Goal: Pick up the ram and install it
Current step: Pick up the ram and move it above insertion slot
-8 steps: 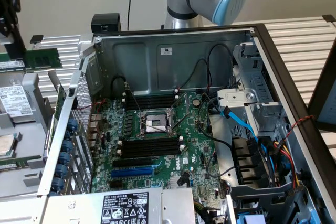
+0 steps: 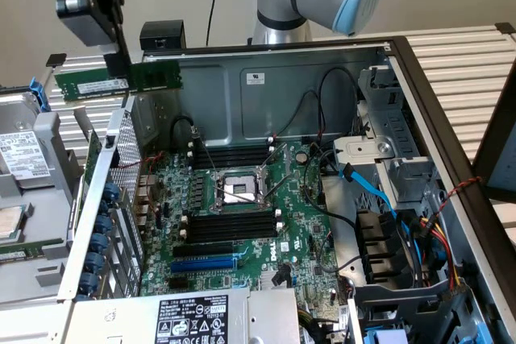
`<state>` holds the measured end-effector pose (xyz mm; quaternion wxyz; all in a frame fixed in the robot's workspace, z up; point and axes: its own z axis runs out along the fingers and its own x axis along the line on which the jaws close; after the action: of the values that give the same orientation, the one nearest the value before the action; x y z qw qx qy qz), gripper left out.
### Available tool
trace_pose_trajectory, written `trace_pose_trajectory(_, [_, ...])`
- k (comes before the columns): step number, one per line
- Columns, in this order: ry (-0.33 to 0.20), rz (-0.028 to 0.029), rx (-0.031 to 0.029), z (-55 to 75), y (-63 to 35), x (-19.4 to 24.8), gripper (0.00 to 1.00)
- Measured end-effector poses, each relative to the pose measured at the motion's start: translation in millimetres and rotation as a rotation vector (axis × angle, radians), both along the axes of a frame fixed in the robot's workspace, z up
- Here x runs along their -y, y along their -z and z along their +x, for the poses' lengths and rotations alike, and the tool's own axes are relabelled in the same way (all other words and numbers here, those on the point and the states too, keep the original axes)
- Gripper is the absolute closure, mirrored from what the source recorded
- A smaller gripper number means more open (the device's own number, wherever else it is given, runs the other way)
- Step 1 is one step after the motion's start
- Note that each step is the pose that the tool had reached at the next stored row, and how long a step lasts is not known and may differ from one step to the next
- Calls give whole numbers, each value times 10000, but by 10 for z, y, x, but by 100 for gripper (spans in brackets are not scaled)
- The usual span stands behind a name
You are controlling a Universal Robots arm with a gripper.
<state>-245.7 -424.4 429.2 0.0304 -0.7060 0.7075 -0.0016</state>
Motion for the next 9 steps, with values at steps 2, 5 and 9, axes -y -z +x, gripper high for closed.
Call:
trace_pose_trajectory(2, [0,15,20,61,0,-4,88])
trace_pose_trajectory(5, [0,39,48,152,0,-9,88])
trace_pose_trajectory(9, [0,67,90,264,0,-19,88])
